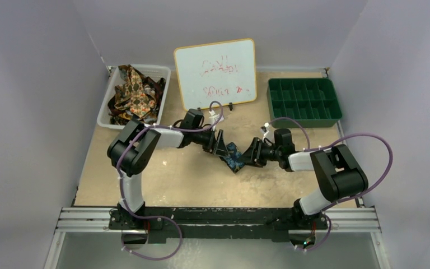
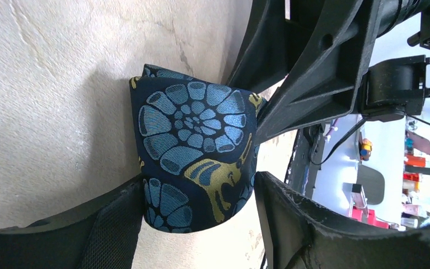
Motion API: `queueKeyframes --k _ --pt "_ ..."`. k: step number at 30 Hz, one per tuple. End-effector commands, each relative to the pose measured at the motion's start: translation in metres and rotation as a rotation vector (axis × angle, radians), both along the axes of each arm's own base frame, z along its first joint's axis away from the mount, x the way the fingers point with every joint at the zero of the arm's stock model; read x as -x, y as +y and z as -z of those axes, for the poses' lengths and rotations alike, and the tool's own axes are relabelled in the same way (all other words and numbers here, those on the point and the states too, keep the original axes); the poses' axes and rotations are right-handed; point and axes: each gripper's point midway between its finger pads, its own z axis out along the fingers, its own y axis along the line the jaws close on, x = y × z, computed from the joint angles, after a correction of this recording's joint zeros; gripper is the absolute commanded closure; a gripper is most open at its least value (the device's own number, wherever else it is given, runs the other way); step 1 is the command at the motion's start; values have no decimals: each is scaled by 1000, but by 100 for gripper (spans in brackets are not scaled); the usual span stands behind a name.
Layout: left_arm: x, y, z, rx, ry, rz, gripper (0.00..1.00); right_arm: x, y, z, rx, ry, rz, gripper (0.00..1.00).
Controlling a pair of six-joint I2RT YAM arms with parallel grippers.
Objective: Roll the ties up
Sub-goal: Pick up the tie at the center of the board.
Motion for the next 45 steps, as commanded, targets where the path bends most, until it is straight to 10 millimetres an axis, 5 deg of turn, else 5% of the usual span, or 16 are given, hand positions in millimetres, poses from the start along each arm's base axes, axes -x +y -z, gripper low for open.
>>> queueKeyframes --k 1,25,30,37,40,45 --pt "8 -3 0 58 53 25 34 8 -2 10 15 32 1 50" --pt "30 -20 4 118 149 41 45 17 2 20 -1 57 -16 55" --pt "34 -22 3 122 152 53 52 18 2 21 -5 60 -21 55" --pt "32 -24 -9 145 120 72 78 16 5 11 -20 41 -42 53" --pt "34 -23 -19 145 96 89 85 9 7 -7 -27 -5 -52 48" --pt "39 -16 -44 166 60 112 95 -13 5 -54 -28 -174 -40 18"
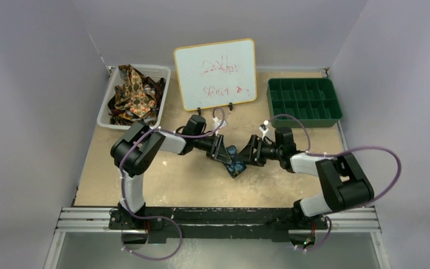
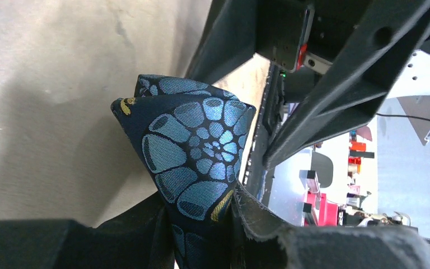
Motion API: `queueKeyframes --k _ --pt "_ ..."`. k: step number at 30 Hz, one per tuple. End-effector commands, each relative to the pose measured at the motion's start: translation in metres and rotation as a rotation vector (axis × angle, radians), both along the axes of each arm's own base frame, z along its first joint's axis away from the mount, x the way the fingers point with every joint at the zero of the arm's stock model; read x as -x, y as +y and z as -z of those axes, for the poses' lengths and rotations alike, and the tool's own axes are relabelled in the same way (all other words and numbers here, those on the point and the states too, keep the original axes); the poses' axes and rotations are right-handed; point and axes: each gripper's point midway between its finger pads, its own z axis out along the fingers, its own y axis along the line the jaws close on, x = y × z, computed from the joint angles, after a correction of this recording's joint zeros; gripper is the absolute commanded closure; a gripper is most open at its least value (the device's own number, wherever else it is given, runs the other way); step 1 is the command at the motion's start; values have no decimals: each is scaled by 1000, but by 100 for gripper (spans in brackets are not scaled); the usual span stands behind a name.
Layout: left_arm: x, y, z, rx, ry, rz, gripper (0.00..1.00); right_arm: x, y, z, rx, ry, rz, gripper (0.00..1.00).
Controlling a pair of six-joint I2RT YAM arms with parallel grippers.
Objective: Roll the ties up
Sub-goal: Pick up the tie at the center of the board.
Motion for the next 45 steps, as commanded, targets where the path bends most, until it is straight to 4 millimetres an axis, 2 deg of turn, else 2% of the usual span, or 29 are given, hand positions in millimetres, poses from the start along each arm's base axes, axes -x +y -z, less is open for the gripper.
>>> queueKeyframes --k 1,4,8,12,19,24,30,35,41,45 --pt "5 1 -53 97 -121 69 96 -25 0 -52 6 -206 2 11" --pt "15 6 -78 139 -157 101 100 -29 3 -86 -21 -338 -32 2" --pt "29 13 -107 187 -212 143 100 -24 9 -123 -95 -448 -98 1" --pt "40 22 -130 233 -238 183 100 -4 15 -156 -191 -536 -198 1" --pt "44 24 -155 261 -274 209 100 23 20 -188 -273 -619 -330 1" --pt "43 22 -163 275 -282 221 100 28 29 -195 -281 -633 -357 1" --pt "46 23 -176 311 -289 253 100 27 39 -187 -249 -622 -382 1" --pt "50 24 -186 338 -311 276 100 38 48 -189 -268 -628 -436 1" --pt "52 25 -196 359 -334 289 100 56 61 -191 -277 -631 -495 9" --pt "54 26 -201 370 -349 296 100 60 63 -185 -283 -597 -510 21"
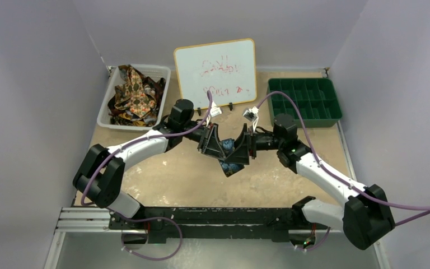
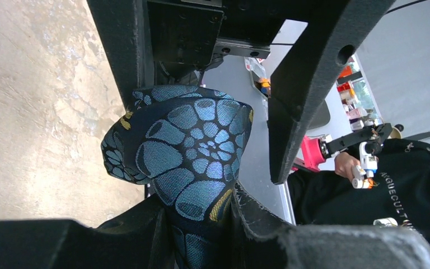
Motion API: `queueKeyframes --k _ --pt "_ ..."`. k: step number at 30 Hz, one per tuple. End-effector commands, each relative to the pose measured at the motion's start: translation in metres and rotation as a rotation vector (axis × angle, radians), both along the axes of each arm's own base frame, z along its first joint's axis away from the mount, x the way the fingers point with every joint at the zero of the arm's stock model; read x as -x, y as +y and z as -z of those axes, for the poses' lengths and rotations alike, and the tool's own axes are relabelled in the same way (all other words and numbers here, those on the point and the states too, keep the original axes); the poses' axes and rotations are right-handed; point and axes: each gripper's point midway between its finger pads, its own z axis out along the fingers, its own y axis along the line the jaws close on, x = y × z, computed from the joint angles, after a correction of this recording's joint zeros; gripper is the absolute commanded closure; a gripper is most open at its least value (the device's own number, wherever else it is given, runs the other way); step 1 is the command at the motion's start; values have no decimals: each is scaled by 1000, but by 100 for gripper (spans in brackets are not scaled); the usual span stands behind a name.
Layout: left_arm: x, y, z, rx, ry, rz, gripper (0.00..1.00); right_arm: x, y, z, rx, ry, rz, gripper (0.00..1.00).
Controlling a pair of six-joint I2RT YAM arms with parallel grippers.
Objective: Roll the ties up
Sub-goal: Pick up the tie at the center of the board, then place the tie in the storage box.
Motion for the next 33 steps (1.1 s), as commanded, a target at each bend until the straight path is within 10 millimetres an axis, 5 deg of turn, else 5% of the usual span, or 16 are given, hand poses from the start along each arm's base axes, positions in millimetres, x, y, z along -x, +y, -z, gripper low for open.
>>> queueKeyframes --k 1,11,15,16,18,20,24,27,33 --pt "-1 0 -38 97 -127 28 100 3 5 -8 -9 -22 -35 24" --pt "3 2 -45 119 -143 54 100 15 9 -7 -20 -16 -95 61" --pt "4 4 -48 126 -145 69 100 16 9 -8 -25 -16 -102 68" --pt "2 5 -49 125 -148 65 100 17 9 -8 -24 -11 -106 66" --pt "1 6 -50 122 -146 62 100 18 9 -7 -24 -7 -109 44" --pt "-2 7 -50 120 -145 57 100 19 9 -8 -29 -10 -112 32" --pt "-4 8 -51 123 -147 55 100 21 9 -10 -33 -14 -116 31" --pt "-3 9 -51 127 -136 76 100 19 10 -11 -32 -28 -106 49" --pt "1 11 -52 136 -138 92 100 13 12 -11 -26 -32 -86 69"
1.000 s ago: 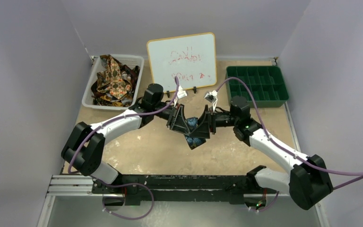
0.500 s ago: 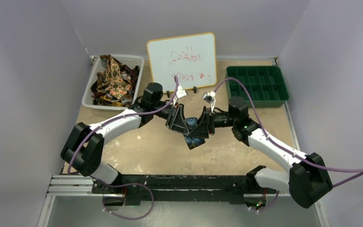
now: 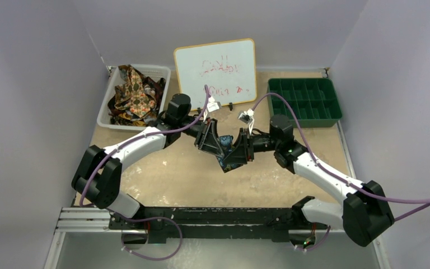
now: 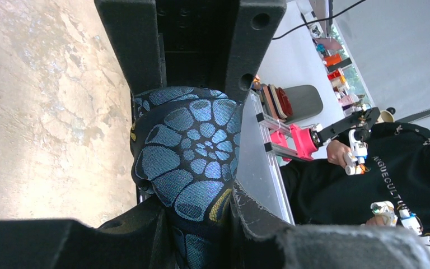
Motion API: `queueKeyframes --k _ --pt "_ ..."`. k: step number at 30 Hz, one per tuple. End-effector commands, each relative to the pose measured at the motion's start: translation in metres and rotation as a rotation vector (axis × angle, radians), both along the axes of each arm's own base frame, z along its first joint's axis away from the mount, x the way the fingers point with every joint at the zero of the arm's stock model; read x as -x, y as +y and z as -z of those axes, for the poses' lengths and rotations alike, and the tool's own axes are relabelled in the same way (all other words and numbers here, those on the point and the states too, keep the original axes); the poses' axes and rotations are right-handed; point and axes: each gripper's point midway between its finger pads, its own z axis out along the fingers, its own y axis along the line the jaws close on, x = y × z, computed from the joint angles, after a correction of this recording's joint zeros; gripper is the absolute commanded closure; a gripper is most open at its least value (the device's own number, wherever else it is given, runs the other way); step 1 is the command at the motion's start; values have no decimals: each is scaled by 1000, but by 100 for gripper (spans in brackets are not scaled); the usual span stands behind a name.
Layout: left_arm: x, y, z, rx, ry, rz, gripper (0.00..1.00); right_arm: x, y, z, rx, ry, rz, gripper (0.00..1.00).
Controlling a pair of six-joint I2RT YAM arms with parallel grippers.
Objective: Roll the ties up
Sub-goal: Place the tie in the storage box.
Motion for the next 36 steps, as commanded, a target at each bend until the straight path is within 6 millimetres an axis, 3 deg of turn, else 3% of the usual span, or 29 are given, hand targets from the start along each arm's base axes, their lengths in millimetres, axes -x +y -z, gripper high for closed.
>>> queueKeyframes --k 1,3,6,9,11,13,19,24,27,30,36 --pt "2 4 -27 84 -113 37 100 1 3 -12 -20 -36 -20 72" --pt "4 5 -27 86 -114 42 98 1 3 -10 -18 -34 -21 77" --pt "4 4 -25 79 -112 25 86 1 3 -10 -15 -41 -14 80" --pt "-1 2 -21 59 -103 -14 63 -3 3 -9 -9 -46 5 84" --pt "-8 2 -19 48 -100 -49 42 -5 4 -8 -4 -41 18 89" --pt "-16 4 -17 39 -94 -90 32 -7 4 -6 4 -36 32 92" --pt "-43 12 -10 -16 -85 -236 23 -18 4 0 39 -1 109 96" --pt "-72 33 4 -94 -58 -433 20 -43 3 0 82 5 231 99" --pt "-78 41 10 -138 -68 -515 18 -66 -3 2 120 22 326 100" --pt "-86 50 14 -190 -86 -615 17 -98 -23 8 175 61 469 100" --pt "-84 68 13 -252 -128 -740 15 -180 -107 25 413 113 892 100"
